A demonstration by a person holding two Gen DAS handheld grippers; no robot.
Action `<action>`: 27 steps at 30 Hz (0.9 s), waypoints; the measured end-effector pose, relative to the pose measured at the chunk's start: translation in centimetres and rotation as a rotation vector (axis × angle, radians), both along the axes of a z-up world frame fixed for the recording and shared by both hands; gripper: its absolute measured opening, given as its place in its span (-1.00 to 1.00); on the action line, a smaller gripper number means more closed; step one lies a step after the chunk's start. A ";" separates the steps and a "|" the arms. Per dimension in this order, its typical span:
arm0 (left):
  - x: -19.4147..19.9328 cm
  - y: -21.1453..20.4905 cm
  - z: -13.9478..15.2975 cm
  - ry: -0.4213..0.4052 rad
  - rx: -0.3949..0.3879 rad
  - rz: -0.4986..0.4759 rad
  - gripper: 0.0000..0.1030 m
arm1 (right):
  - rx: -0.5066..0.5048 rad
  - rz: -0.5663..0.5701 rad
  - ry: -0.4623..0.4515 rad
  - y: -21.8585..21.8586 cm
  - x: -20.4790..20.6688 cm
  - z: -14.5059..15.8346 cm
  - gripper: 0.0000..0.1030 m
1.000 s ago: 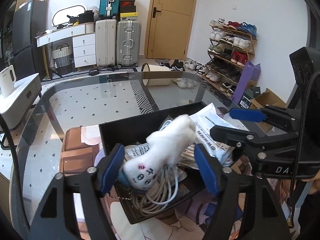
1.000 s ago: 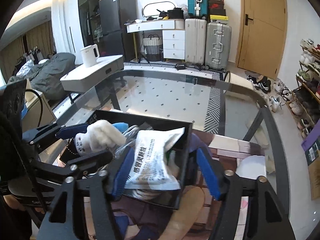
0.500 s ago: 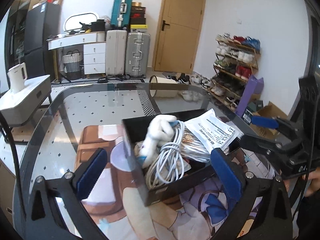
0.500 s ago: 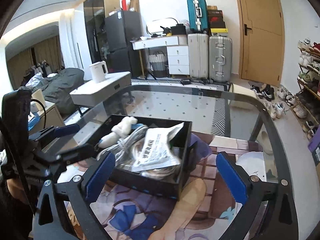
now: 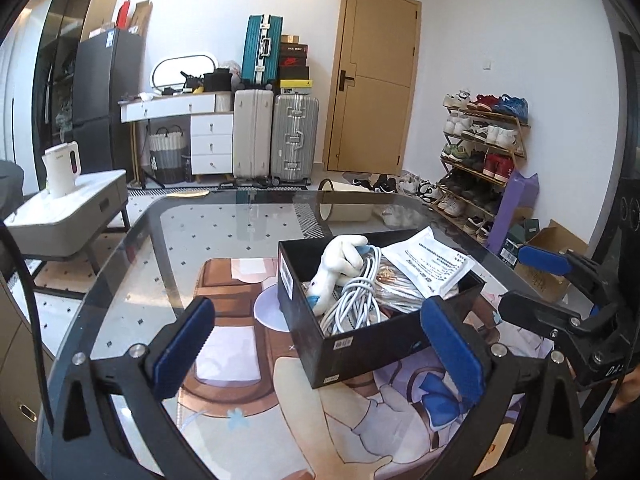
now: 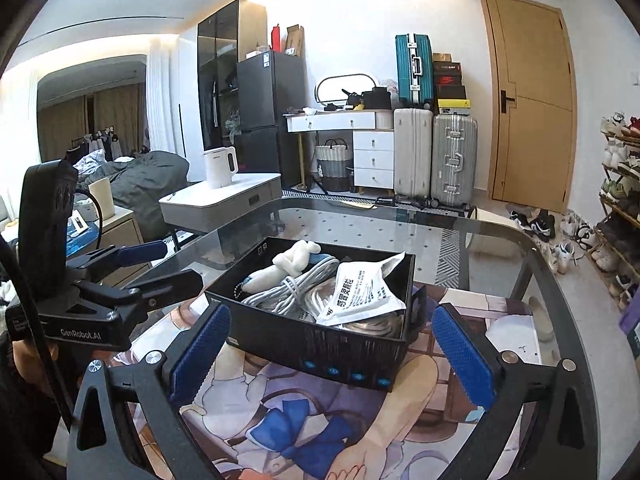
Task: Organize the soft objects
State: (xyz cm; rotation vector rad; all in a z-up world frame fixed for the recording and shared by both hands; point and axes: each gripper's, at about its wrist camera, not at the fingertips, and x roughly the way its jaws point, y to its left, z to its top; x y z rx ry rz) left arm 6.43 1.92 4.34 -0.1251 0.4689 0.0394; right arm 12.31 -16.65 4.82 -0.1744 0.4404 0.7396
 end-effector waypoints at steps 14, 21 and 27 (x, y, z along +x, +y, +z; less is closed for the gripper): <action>-1.2 -1.6 -0.6 -0.042 0.056 -0.002 1.00 | 0.018 -0.025 -0.044 -1.0 -1.4 -0.3 0.99; -1.6 -1.3 -0.9 -0.074 0.043 0.009 1.00 | 0.039 -0.038 -0.072 -1.3 -1.9 -0.8 0.99; -1.6 -1.4 -1.1 -0.081 0.041 0.006 1.00 | 0.048 -0.046 -0.084 -1.6 -1.9 -1.1 0.99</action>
